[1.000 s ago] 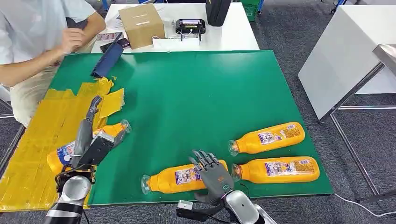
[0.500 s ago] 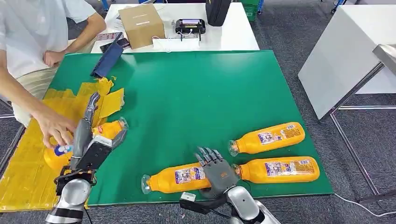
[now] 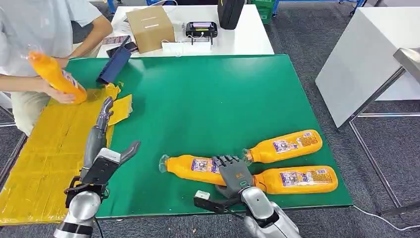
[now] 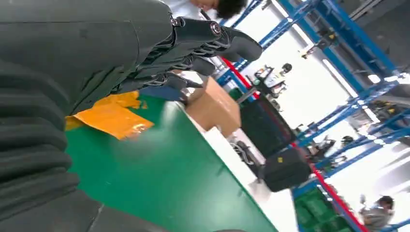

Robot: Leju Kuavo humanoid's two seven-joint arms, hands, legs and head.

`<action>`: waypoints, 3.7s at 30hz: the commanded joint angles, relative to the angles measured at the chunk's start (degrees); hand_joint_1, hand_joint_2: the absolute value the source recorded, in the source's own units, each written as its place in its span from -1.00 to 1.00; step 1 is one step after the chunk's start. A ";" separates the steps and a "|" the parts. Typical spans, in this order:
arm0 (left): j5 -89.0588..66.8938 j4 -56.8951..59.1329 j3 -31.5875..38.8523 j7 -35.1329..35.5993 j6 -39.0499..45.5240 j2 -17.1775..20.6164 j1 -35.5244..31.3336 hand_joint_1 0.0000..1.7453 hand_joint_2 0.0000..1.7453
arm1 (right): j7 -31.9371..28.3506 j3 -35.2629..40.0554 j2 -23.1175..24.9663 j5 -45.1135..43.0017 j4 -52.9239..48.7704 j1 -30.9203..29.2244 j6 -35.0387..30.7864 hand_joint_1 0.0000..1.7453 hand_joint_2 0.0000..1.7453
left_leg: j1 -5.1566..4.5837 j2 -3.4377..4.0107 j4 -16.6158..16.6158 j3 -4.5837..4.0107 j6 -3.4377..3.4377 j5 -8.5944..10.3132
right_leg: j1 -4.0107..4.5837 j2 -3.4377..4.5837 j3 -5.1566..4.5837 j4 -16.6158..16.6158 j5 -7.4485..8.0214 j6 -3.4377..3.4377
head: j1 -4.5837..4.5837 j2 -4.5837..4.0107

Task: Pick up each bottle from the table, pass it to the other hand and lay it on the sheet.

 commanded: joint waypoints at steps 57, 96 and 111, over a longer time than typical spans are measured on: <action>16.74 7.23 -16.46 0.42 -19.32 0.65 -6.74 -1.00 1.00 | -21.35 7.88 10.53 -22.67 1.49 -4.04 -14.64 1.00 1.00 | 0.09 -0.12 -0.02 -0.17 -0.09 0.00 | 0.05 0.22 -0.04 -0.01 -0.01 -0.05 | -0.02 0.00; 2.83 5.19 -8.70 2.26 2.37 0.71 -11.06 1.00 1.00 | -23.22 2.66 7.05 -29.75 -15.10 2.81 -21.41 -1.00 -1.00 | 0.09 -0.28 0.10 -0.29 -0.07 -0.03 | 0.05 0.08 -0.11 0.08 -0.09 -0.03 | -0.02 0.00; -46.36 14.32 -8.57 20.58 7.24 4.84 -20.80 1.00 1.00 | -29.28 -7.72 2.71 -35.53 -42.56 11.39 -25.39 -1.00 -1.00 | 0.10 -0.47 0.14 -0.31 -0.07 -0.03 | 0.06 -0.09 -0.08 0.12 -0.13 -0.04 | -0.02 0.00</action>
